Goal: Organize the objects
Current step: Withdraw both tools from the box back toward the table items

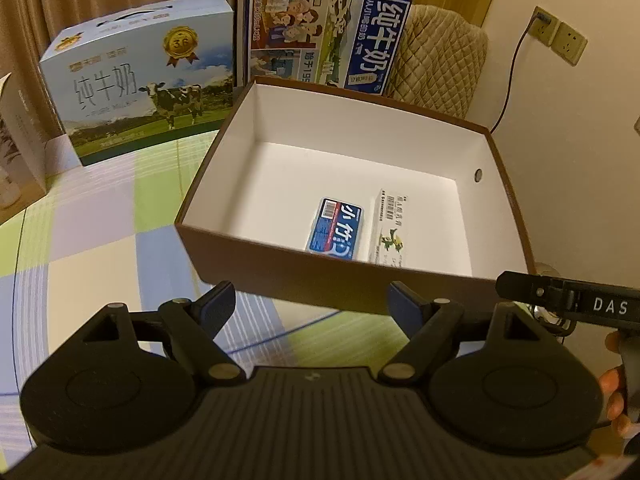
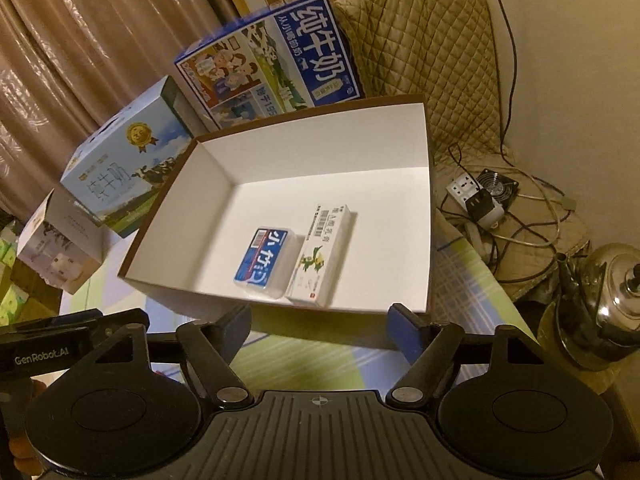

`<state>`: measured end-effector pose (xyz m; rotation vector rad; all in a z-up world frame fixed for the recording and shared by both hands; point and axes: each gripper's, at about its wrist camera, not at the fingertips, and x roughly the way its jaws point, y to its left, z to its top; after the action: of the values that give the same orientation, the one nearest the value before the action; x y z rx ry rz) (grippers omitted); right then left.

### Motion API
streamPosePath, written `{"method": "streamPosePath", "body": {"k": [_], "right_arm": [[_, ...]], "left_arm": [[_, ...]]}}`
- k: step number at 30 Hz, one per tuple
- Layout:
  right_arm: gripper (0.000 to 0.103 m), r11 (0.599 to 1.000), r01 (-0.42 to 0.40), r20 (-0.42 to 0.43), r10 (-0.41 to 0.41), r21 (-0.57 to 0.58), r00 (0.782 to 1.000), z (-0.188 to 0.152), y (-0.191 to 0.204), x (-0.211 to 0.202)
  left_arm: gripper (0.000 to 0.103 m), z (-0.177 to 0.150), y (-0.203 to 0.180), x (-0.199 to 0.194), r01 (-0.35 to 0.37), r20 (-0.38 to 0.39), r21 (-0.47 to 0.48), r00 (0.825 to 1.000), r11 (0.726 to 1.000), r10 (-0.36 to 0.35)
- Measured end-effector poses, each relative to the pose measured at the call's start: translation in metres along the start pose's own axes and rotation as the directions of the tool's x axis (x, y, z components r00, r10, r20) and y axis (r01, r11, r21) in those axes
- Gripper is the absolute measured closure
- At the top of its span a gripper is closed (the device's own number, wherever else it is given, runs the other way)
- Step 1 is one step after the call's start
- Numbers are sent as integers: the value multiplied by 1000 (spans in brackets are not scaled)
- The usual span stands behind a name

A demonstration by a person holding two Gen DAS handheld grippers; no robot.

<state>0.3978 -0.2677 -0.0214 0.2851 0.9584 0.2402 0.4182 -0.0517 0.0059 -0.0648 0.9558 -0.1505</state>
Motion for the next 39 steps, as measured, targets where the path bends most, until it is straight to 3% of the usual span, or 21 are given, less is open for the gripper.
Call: {"method": "streamPosePath", "body": {"k": [6,15,39], "right_arm": [[20,999,-30,25,30,-12,999,-15,4,-21],[19,994,6,24,-3,-109,1000,-41,19,-45],[20,989,-24,-66,14,-143,998,-94,27,-64]], "left_arm": [[19,-20,2,-27,-4,17,-21,1000,1000,4],[15,-50,7,-61,-2,30,-51,1000,999,4],[15,-116,28,-104,-59,-14,-108,998,992,58]]}}
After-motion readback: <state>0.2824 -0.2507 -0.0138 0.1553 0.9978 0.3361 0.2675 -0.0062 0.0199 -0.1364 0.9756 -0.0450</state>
